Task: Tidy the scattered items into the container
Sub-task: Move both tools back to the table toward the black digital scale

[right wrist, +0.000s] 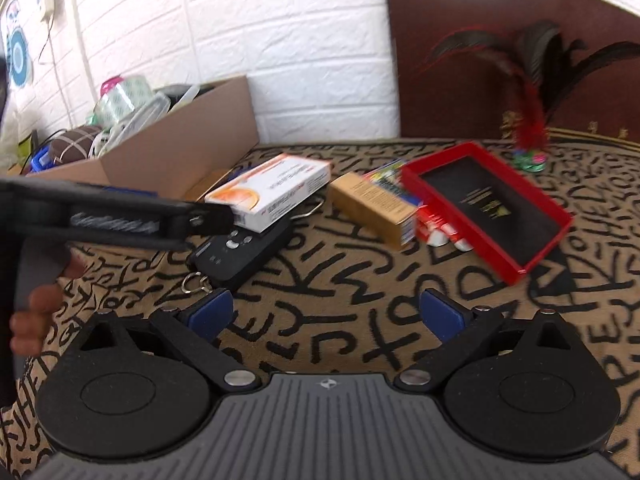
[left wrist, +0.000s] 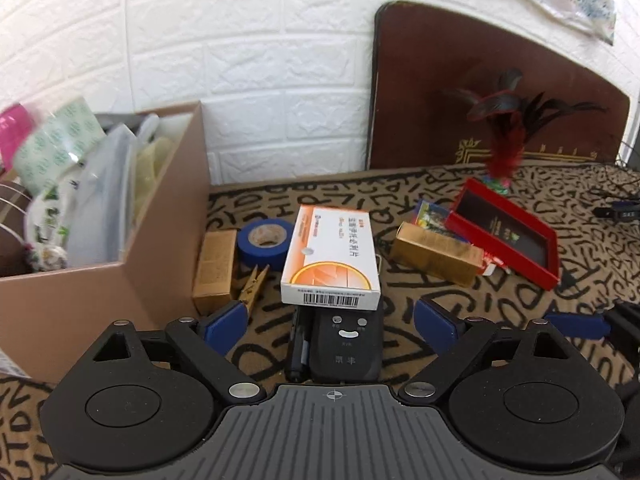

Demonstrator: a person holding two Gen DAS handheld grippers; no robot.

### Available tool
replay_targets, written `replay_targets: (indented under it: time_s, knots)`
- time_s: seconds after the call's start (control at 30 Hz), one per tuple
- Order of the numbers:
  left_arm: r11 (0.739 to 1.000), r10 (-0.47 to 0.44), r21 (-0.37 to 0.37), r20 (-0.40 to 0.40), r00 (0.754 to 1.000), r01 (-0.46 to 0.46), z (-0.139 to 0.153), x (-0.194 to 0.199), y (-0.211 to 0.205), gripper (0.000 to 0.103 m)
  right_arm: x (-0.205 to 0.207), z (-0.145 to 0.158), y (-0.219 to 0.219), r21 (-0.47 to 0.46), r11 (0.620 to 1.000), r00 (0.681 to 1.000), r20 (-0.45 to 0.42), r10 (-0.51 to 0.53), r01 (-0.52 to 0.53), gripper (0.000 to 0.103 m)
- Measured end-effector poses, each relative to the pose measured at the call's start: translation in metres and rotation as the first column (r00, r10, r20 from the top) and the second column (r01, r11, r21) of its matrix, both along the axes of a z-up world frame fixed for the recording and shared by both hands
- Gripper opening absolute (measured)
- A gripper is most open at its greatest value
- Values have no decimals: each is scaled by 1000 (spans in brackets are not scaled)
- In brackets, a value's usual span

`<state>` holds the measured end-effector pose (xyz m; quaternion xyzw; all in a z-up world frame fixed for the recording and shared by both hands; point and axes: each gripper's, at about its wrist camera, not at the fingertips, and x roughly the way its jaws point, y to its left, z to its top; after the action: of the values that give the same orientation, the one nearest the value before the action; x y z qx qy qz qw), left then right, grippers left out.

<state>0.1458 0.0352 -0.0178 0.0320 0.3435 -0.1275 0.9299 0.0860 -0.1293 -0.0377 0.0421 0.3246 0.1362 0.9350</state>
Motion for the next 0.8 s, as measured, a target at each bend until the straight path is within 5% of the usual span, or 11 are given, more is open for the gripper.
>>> replay_targets:
  time_s: [0.23,0.37,0.6,0.8]
  knots:
    - [999,-12,-31,-111,994,9,-32,15,9,84,12,-18,9,-11,1000,999,-46,22,-22,99]
    - [999,-37,-14,-114,993,36,-35,20,1,67,16,-22,11,-12,1000,999,-52,15,-16,99]
    - [998,-60,-4,-123,991,60,-32,6,5,66,10,-21,12,-16,1000,998,-58,13,-14,99]
    - [994,-113,-23,-149,982,111,-32,-52,32,66,-16,-21,12,-78,996,997,-75,36,-41,99]
